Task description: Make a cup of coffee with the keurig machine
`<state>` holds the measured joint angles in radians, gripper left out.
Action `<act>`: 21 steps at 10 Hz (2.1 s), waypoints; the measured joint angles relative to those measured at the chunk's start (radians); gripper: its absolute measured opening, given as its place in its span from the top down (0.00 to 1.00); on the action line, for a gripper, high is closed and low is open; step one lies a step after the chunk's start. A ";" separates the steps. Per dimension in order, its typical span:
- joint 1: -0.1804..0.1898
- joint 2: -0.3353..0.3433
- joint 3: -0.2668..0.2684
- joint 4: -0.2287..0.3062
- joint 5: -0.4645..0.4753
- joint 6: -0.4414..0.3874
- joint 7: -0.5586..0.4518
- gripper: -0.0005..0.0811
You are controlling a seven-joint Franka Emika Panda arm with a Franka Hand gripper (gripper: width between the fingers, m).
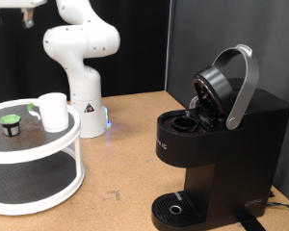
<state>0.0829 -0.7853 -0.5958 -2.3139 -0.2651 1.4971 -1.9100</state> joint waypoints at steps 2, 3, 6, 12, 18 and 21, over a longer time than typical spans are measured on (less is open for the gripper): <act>0.000 0.029 -0.045 -0.038 -0.051 0.098 -0.002 0.02; 0.000 0.054 -0.063 -0.055 -0.062 0.137 0.000 0.02; 0.000 0.154 -0.096 -0.096 -0.093 0.231 0.015 0.02; -0.006 0.179 -0.114 -0.164 -0.103 0.358 0.021 0.02; -0.008 0.294 -0.177 -0.277 -0.160 0.610 0.035 0.02; -0.008 0.348 -0.188 -0.305 -0.160 0.671 0.033 0.02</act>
<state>0.0747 -0.4371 -0.7834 -2.6193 -0.4256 2.1681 -1.8773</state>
